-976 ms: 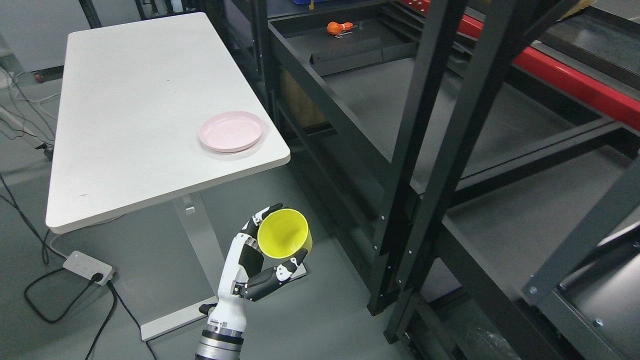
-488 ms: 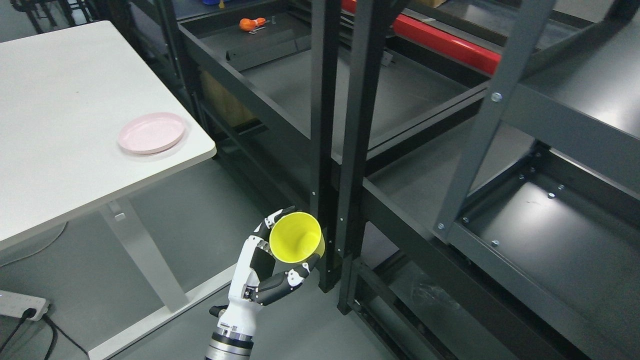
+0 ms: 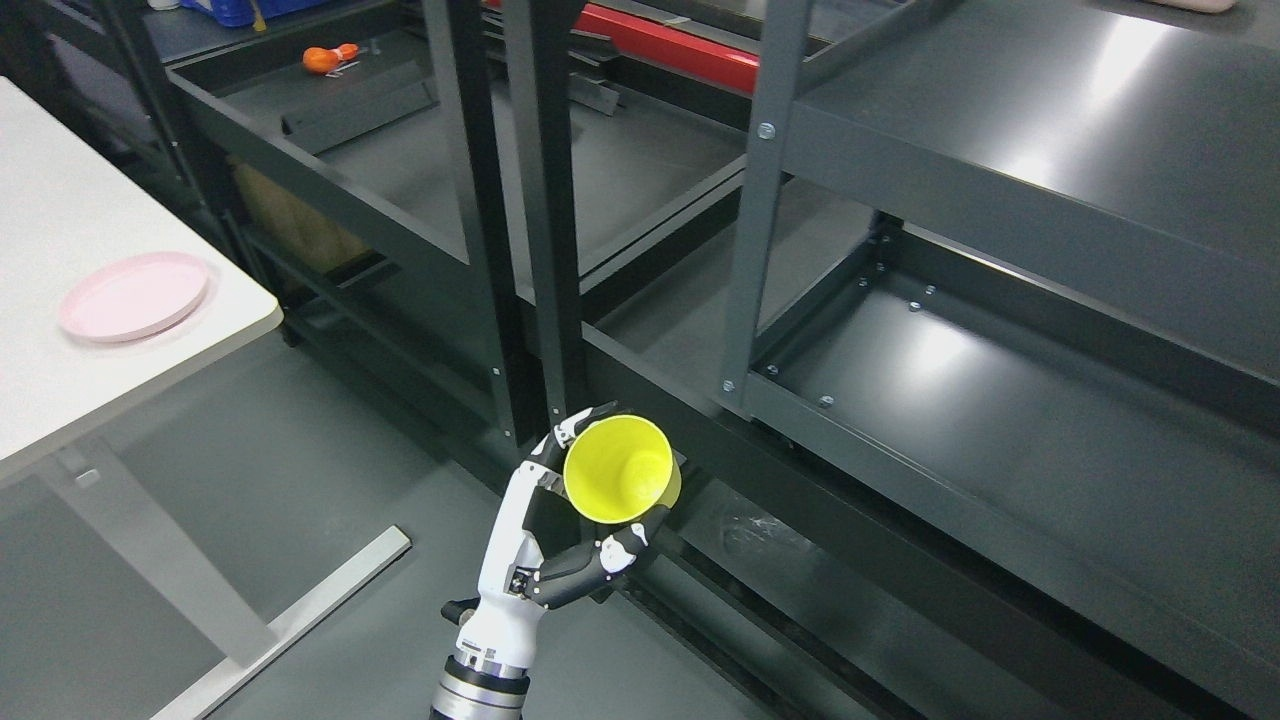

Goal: Place yellow IKEA cup on middle right shelf
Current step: 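Raise the yellow cup with the left hand up to the shelf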

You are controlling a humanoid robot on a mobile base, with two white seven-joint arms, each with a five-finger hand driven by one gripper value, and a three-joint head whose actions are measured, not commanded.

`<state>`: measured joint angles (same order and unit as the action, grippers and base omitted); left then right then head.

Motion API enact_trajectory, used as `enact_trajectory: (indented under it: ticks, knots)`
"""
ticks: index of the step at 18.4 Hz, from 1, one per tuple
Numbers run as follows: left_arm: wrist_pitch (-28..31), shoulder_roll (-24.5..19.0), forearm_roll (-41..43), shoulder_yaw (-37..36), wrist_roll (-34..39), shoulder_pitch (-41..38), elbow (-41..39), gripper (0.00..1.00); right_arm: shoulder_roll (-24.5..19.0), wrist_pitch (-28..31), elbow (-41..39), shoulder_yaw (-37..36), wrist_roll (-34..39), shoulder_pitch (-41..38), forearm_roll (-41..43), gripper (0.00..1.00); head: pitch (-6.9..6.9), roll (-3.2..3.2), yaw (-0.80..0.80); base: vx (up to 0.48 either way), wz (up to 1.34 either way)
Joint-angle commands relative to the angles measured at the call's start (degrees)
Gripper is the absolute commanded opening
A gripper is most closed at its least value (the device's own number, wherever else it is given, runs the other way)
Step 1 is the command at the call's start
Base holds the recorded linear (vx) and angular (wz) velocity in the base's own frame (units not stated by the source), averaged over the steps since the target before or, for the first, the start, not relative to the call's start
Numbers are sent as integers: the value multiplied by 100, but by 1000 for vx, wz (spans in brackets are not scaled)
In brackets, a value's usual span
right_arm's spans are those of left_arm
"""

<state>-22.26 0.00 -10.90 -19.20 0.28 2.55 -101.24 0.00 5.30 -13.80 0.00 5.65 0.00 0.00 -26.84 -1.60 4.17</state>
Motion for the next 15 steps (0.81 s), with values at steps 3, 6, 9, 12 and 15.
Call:
enact_trajectory:
  ticks: [3, 6, 9, 12, 15]
  knots:
    - [-59, -100, 0, -575, -2, 833, -27, 1, 100, -3, 0, 97, -1233, -53, 141, 99, 1, 0, 0, -111, -457]
    - [-33, -100, 0, -751, 7, 1431, -27, 1, 100, -3, 0, 97, -1233, -53, 141, 99, 1, 0, 0, -119, -556]
    - [-16, -100, 0, -857, 7, 1774, -27, 1, 100, -3, 0, 97, -1233, -53, 141, 99, 2, 0, 0, -110, -571]
    - [-16, -100, 0, -875, 25, 1959, -36, 1, 100, -3, 0, 97, -1233, -61, 141, 99, 2, 0, 0, -107, -625]
    - [2, -100, 9, -866, 33, 1785, -45, 1, 100, -3, 0, 97, -1233, -61, 141, 99, 3, 0, 0, -72, -606]
